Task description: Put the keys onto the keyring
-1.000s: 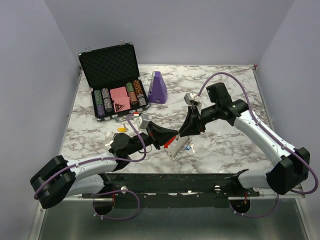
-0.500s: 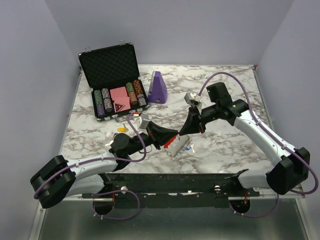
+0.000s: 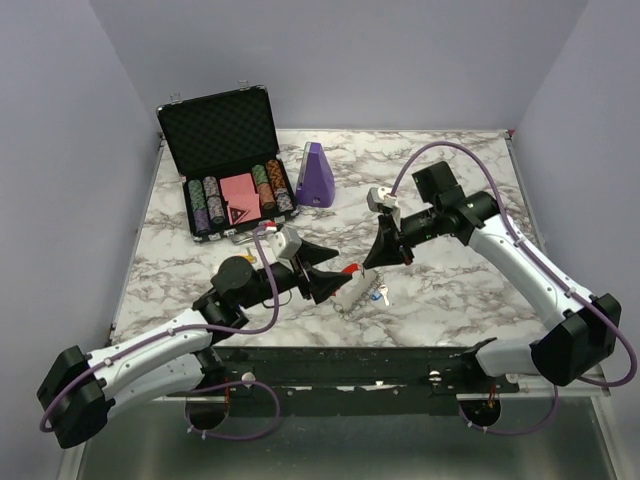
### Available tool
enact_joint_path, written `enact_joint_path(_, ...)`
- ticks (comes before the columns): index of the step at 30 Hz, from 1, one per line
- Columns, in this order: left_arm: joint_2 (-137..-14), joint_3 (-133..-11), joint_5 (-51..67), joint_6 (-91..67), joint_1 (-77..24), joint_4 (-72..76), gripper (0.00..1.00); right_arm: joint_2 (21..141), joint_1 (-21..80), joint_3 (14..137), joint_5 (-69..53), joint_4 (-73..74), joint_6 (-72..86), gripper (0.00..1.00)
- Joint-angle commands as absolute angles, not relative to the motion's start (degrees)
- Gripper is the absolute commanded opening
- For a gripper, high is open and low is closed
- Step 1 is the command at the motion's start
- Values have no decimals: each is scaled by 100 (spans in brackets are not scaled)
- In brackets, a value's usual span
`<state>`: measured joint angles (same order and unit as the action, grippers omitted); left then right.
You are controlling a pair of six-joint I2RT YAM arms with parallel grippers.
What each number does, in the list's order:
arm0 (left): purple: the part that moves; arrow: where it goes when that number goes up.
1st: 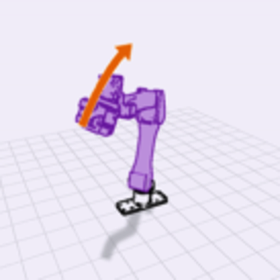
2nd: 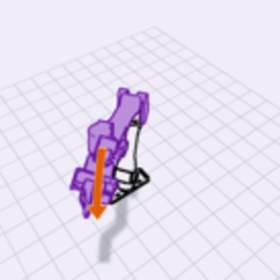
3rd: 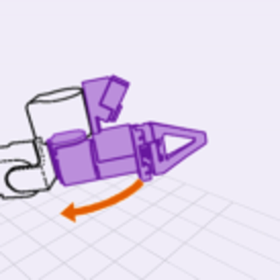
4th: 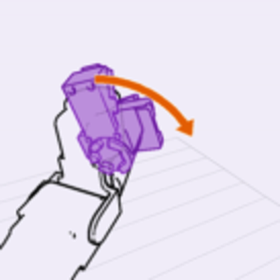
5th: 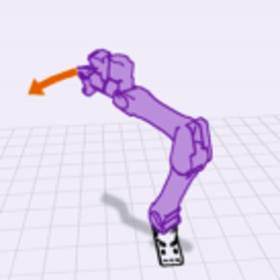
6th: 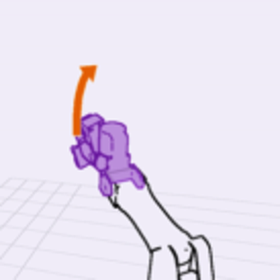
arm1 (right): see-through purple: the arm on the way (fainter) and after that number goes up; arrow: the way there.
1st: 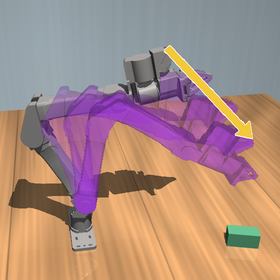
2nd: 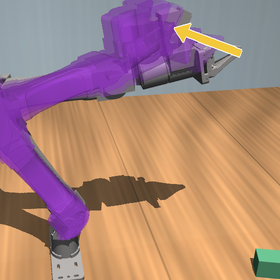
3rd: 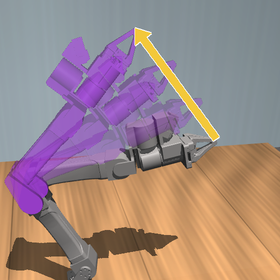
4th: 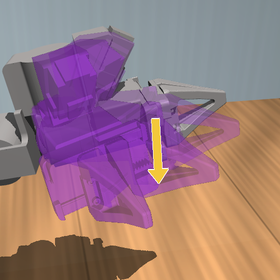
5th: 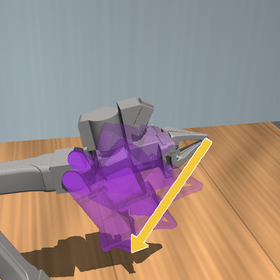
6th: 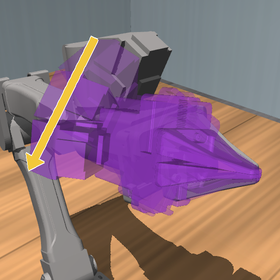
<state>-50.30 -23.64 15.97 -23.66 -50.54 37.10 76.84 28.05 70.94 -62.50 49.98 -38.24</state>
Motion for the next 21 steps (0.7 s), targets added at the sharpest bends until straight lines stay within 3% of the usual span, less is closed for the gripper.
enact_joint_path(1,-4878,-2917,2012,-1319,-4992,1602,76,7910,2821,7461,-5784,5703,-4385,1)
enact_joint_path(12,-5441,-3489,1961,-835,-4992,1222,74,7963,2848,7498,-4994,5863,-4272,1)
enact_joint_path(17,-4546,-3279,1029,-581,-4922,643,78,7533,2155,6874,-4816,5467,-4192,1)
enact_joint_path(21,-3623,-3234,704,-238,-4825,19,86,7611,1171,6593,-4861,5887,-4823,1)
